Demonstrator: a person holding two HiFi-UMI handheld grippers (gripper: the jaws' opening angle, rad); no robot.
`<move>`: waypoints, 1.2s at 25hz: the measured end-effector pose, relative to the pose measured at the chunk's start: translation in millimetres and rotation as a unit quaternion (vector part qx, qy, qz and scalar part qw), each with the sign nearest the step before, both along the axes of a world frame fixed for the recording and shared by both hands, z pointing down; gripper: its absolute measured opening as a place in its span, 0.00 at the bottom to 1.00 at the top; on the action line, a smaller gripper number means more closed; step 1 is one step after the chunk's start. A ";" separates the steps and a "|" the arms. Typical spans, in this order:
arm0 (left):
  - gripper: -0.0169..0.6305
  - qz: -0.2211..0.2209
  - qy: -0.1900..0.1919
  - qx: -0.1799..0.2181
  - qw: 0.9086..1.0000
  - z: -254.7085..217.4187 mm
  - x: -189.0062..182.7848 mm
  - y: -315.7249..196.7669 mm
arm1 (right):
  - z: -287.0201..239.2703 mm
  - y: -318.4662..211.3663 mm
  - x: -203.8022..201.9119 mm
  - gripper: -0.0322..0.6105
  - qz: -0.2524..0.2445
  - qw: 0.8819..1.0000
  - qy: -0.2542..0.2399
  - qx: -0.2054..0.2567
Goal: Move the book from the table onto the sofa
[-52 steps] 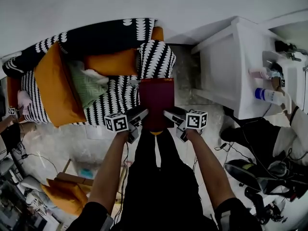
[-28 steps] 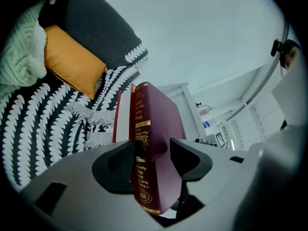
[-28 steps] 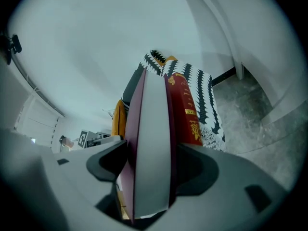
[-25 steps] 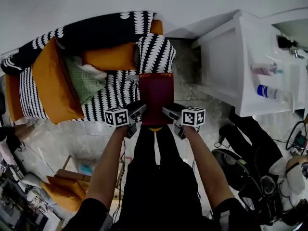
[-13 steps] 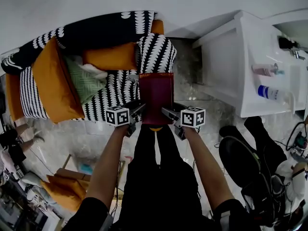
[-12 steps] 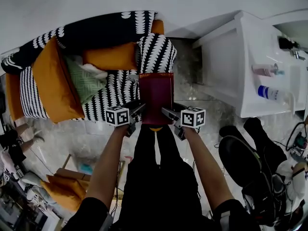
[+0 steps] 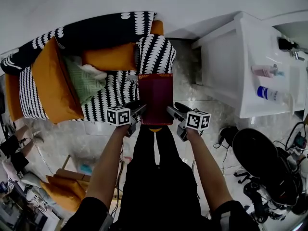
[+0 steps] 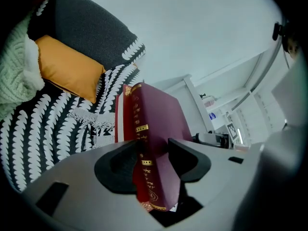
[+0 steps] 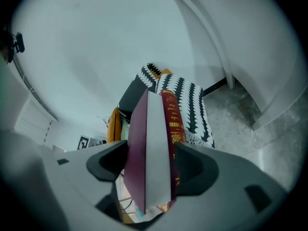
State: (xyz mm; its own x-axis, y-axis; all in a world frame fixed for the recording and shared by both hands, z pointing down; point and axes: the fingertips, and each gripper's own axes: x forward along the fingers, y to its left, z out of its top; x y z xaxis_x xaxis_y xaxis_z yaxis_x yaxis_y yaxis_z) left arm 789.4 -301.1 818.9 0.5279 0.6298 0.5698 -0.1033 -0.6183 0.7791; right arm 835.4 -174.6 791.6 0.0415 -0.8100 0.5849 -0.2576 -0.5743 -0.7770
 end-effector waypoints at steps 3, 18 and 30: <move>0.34 -0.001 0.002 -0.004 1.000 -0.9 1.7 2.2 | 3.7 4.6 -1.2 0.51 -0.026 0.999 0.018 -0.017; 0.34 -0.003 0.027 -0.018 0.999 -11.4 5.6 1.8 | 8.5 6.3 -6.6 0.28 -0.037 0.999 0.018 -0.014; 0.34 -0.041 0.053 -0.029 0.997 -21.8 7.9 -3.8 | 6.9 6.9 -4.0 0.30 -0.032 0.999 0.028 -0.007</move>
State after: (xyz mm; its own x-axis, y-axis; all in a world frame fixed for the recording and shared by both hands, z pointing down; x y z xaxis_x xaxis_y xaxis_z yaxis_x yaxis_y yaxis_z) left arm 797.3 -305.0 797.0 0.6337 0.6129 0.4720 -0.0666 -0.5647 0.8226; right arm 831.4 -167.7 798.6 0.0220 -0.8033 0.5952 -0.3372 -0.5664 -0.7520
